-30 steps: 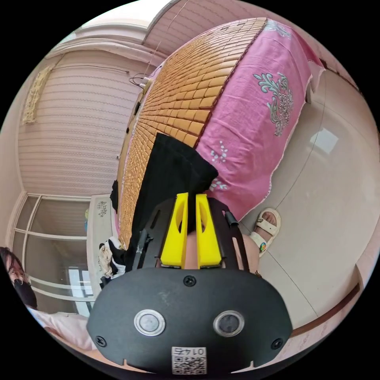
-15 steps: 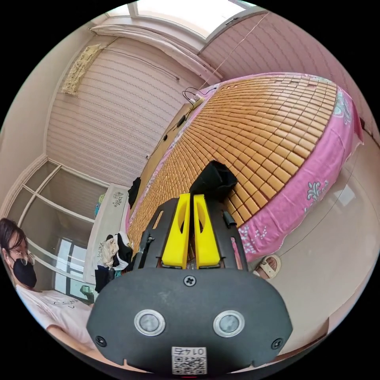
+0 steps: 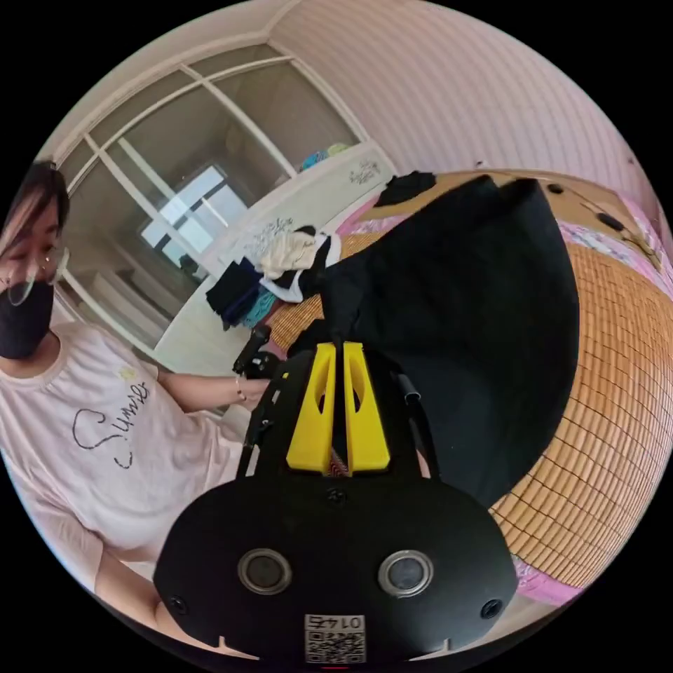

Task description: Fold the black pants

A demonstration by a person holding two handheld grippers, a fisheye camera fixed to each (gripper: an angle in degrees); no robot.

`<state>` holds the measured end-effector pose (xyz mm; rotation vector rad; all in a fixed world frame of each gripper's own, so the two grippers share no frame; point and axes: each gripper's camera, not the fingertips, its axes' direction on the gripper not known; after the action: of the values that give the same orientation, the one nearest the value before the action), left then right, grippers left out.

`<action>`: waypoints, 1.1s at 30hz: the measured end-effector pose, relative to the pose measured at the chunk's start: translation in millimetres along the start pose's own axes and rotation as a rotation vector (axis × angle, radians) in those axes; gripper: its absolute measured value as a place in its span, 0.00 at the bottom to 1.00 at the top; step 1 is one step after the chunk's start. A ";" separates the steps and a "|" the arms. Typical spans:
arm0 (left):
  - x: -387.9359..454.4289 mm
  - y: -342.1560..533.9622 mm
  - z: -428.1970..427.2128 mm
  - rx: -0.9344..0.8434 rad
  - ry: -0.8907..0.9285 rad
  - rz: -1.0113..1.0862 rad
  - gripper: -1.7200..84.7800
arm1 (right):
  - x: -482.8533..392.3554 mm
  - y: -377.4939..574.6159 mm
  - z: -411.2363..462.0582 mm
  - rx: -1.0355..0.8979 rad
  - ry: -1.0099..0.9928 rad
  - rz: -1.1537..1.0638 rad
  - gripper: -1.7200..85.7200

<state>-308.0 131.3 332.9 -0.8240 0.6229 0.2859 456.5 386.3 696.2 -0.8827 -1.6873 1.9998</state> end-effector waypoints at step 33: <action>-44.8 82.6 -61.8 -0.141 -0.076 -0.116 0.12 | -62.6 -139.2 493.6 -0.639 0.385 -0.533 0.14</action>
<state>-406.8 138.6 279.6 -0.9767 0.4857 0.2558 155.0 12.2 886.1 -0.8154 -2.0638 0.8879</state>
